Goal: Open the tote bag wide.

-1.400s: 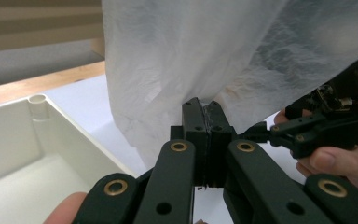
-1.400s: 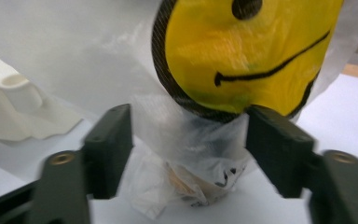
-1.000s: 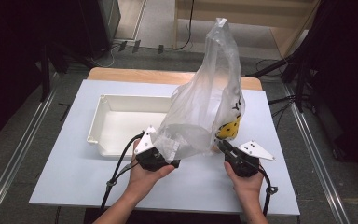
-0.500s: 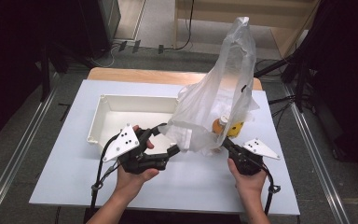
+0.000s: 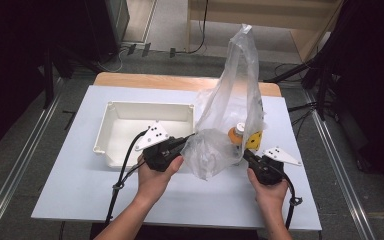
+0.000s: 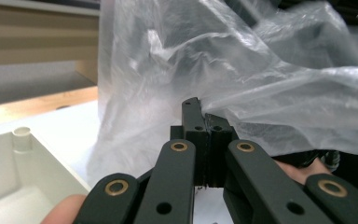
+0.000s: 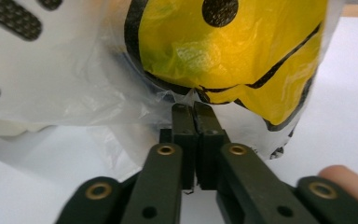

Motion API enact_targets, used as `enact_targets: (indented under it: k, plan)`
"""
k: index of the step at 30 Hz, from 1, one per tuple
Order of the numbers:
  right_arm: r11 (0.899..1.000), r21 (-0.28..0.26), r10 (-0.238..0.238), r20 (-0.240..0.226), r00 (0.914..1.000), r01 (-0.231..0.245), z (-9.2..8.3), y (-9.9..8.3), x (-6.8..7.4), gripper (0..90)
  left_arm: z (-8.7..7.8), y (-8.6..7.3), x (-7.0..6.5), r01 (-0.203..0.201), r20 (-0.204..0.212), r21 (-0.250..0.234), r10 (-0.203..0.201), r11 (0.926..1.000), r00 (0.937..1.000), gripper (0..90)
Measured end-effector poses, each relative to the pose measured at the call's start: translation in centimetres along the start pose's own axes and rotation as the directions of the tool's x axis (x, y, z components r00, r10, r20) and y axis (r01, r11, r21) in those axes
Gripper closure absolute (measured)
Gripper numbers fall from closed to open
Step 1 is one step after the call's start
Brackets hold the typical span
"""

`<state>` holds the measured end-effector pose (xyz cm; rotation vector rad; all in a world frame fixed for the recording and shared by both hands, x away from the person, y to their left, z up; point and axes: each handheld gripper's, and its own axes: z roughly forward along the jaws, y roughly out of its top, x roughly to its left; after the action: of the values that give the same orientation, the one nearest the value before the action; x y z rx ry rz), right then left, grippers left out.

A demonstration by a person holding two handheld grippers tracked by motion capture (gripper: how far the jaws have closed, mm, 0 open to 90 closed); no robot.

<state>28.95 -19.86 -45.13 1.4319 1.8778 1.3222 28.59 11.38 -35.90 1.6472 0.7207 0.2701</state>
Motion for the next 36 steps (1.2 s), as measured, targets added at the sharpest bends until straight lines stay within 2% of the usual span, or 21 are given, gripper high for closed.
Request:
enact_targets:
  k: [2, 3, 7, 9, 14, 16, 23, 25, 28, 30, 32, 34, 36]
  plan:
    - [0.999, -0.03, 0.026, 0.017, 0.9995, -0.025, -0.5, 0.2, -0.2, 66.1, 0.6, -0.3, 0.0, 0.003, -0.005, 0.013, -0.003, 0.9999, 1.0, 90.0]
    - [0.998, -0.056, 0.029, 0.041, 0.9987, -0.027, -1.0, 0.4, -0.3, 60.9, 0.9, -0.4, 0.0, 0.005, -0.005, 0.017, -0.005, 0.9998, 1.0, 90.0]
    - [0.993, -0.118, 0.015, 0.1, 0.9949, -0.003, -2.6, 1.5, -0.5, 57.8, 1.6, -0.9, 0.0, 0.006, -0.002, 0.034, -0.006, 0.9994, 1.0, 90.0]
    - [0.989, -0.147, -0.001, 0.118, 0.9931, 0.019, -3.3, 2.2, -0.7, 57.1, 1.9, -1.1, 0.0, 0.004, -0.001, 0.042, -0.004, 0.9991, 1.0, 90.0]
    - [0.977, -0.211, -0.006, 0.132, 0.9912, 0.034, -4.9, 4.2, -0.8, 54.5, 2.6, -1.8, 0.1, -0.007, -0.016, 0.07, 0.008, 0.9975, 0.9998, 90.0]
    - [0.973, -0.224, -0.018, 0.164, 0.9863, 0.055, -5.3, 5.1, -0.6, 52.2, 2.8, -2.1, 0.2, -0.01, -0.018, 0.081, 0.011, 0.9967, 0.9998, 90.0]
    - [0.955, -0.296, -0.009, 0.092, 0.9957, 0.036, -6.5, 8.5, 0.4, 42.5, 3.3, -3.2, 0.6, 0.008, -0.027, 0.103, -0.005, 0.9947, 0.9996, 90.0]
    - [0.946, -0.323, -0.011, 0.074, 0.9972, 0.035, -6.9, 9.8, 0.9, 35.5, 3.2, -3.3, 0.6, 0.005, -0.028, 0.108, -0.002, 0.9941, 0.9996, 90.0]
    - [0.938, -0.344, -0.018, 0.05, 0.9986, 0.034, -7.0, 11.3, 1.9, 24.0, 3.1, -3.5, 0.7, 0.006, -0.024, 0.104, -0.004, 0.9946, 0.9997, 90.0]
    - [0.94, -0.339, -0.022, 0.036, 0.9991, 0.033, -6.6, 11.9, 2.6, 23.5, 2.9, -3.5, 0.7, 0.001, -0.02, 0.109, 0.001, 0.9941, 0.9998, 90.0]
    - [0.949, -0.313, -0.036, 0.03, 0.9989, 0.044, -5.8, 12.0, 2.9, 26.2, 2.7, -3.6, 0.6, -0.01, -0.016, 0.109, 0.012, 0.994, 0.9998, 90.0]
    - [0.965, -0.259, -0.042, 0.045, 0.9981, 0.052, -4.3, 11.8, 2.8, 36.1, 2.4, -3.7, 0.7, -0.013, -0.017, 0.109, 0.015, 0.994, 0.9997, 90.0]
    - [0.979, -0.2, -0.018, 0.045, 0.9988, 0.027, -3.0, 11.3, 2.2, 49.4, 1.9, -3.7, 0.8, -0.016, -0.02, 0.107, 0.018, 0.9942, 0.9996, 90.0]
